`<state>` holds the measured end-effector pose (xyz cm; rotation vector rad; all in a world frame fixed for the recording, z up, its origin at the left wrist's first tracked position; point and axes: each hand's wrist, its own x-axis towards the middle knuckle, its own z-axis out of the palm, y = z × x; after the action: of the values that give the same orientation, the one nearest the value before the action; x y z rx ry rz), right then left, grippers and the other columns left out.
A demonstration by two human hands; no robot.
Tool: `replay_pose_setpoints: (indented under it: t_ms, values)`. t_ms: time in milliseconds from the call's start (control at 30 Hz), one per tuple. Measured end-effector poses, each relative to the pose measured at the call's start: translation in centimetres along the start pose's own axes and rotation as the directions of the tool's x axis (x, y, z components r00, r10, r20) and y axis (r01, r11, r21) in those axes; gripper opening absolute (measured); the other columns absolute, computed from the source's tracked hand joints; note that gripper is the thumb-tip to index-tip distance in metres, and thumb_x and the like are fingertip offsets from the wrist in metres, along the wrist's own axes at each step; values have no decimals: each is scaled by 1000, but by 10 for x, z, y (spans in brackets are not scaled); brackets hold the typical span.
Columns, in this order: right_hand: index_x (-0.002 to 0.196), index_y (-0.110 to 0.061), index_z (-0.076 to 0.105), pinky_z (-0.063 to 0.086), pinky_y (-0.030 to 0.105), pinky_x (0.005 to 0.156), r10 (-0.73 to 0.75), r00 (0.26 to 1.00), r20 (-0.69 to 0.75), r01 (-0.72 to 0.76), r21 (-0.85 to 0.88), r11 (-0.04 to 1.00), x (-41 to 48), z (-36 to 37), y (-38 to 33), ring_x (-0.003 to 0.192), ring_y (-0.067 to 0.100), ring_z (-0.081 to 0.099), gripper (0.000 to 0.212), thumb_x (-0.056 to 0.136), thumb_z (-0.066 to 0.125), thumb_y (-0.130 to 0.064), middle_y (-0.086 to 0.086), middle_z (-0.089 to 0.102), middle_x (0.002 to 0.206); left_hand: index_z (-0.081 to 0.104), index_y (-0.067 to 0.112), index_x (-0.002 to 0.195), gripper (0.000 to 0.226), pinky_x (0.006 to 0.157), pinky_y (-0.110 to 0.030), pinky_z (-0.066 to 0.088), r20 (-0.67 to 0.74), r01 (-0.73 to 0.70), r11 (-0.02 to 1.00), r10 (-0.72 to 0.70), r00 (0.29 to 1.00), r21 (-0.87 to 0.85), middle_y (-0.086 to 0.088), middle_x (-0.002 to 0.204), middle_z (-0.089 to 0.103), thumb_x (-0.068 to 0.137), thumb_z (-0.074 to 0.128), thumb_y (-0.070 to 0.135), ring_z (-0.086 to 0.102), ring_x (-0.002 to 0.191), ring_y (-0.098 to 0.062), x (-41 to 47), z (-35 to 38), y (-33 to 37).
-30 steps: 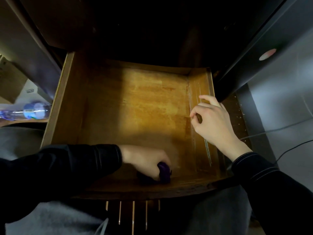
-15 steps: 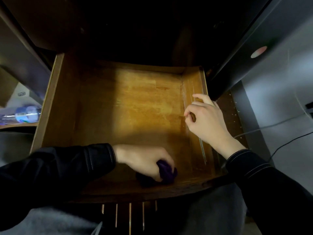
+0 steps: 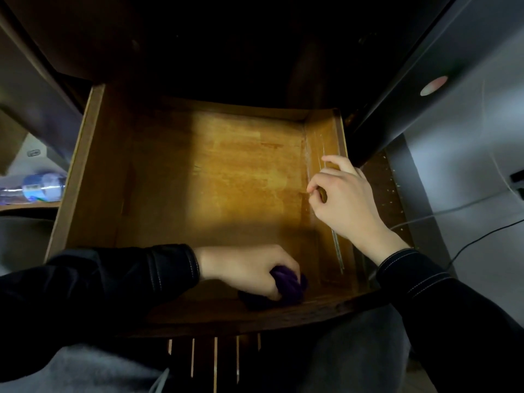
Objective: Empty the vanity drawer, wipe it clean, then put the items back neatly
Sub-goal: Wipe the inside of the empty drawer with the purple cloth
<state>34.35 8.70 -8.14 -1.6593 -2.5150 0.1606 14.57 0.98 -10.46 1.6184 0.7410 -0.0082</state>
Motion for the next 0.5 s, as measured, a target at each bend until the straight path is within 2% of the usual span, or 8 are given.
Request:
replay_pose_setpoints:
  t_ms: [67, 133, 233, 300, 367, 433, 500]
  values:
    - [82, -20, 73, 38, 47, 109, 5, 1000, 2, -5, 3, 1000, 0, 0, -1, 135, 19, 45, 12, 89, 64, -17, -6, 73, 93, 67, 10, 104, 24, 71, -42, 52, 32, 94, 984, -100, 995, 149, -15, 101, 69, 85, 57, 0, 65, 88, -28, 4, 5, -6]
    - [82, -20, 73, 37, 47, 109, 7, 1000, 1, -7, 4, 1000, 0, -1, -1, 135, 19, 45, 12, 89, 64, -17, -6, 73, 93, 67, 12, 105, 27, 75, -45, 54, 60, 93, 976, -107, 992, 198, -13, 102, 69, 85, 55, 0, 65, 92, -31, 2, 1, -6]
    - [83, -19, 73, 37, 47, 110, 0, 1000, -3, 0, 4, 1000, 0, -1, 0, 135, 19, 45, 11, 89, 64, -17, -5, 73, 95, 68, 15, 108, 28, 83, -38, 56, 60, -68, 998, 69, 996, -17, -4, 107, 69, 84, 65, 3, 66, 94, -17, -9, -9, 4]
    - [82, -19, 73, 38, 47, 109, -4, 1000, -11, 4, 6, 1000, 0, 0, 1, 135, 19, 46, 10, 88, 65, -17, -5, 73, 94, 69, 16, 109, 28, 82, -34, 55, 43, -104, 989, 109, 993, -102, -4, 109, 69, 83, 67, 4, 66, 95, -15, -9, -10, 7]
    - [81, -20, 73, 38, 46, 108, -1, 1000, -11, 1, 6, 1000, -1, 0, 0, 135, 19, 45, 10, 88, 65, -16, -6, 73, 93, 68, 14, 109, 27, 83, -39, 54, 15, -53, 997, 54, 998, -61, -7, 108, 69, 85, 66, 3, 66, 97, -21, -4, -4, 1]
    - [81, -20, 72, 37, 45, 109, 5, 1000, -7, -5, 7, 1000, -1, 0, 0, 136, 18, 44, 11, 88, 65, -17, -7, 72, 92, 67, 12, 108, 24, 82, -47, 54, 50, 54, 996, -57, 997, 74, -13, 107, 69, 87, 60, 2, 65, 97, -31, 2, -1, -7]
    - [81, -20, 72, 37, 45, 109, 5, 1000, -9, -5, 11, 1000, -1, 0, 0, 136, 18, 44, 11, 88, 65, -17, -7, 72, 92, 67, 14, 106, 26, 80, -52, 53, 90, 70, 987, -84, 992, 148, -14, 104, 68, 86, 55, 2, 64, 94, -34, 2, -1, -10]
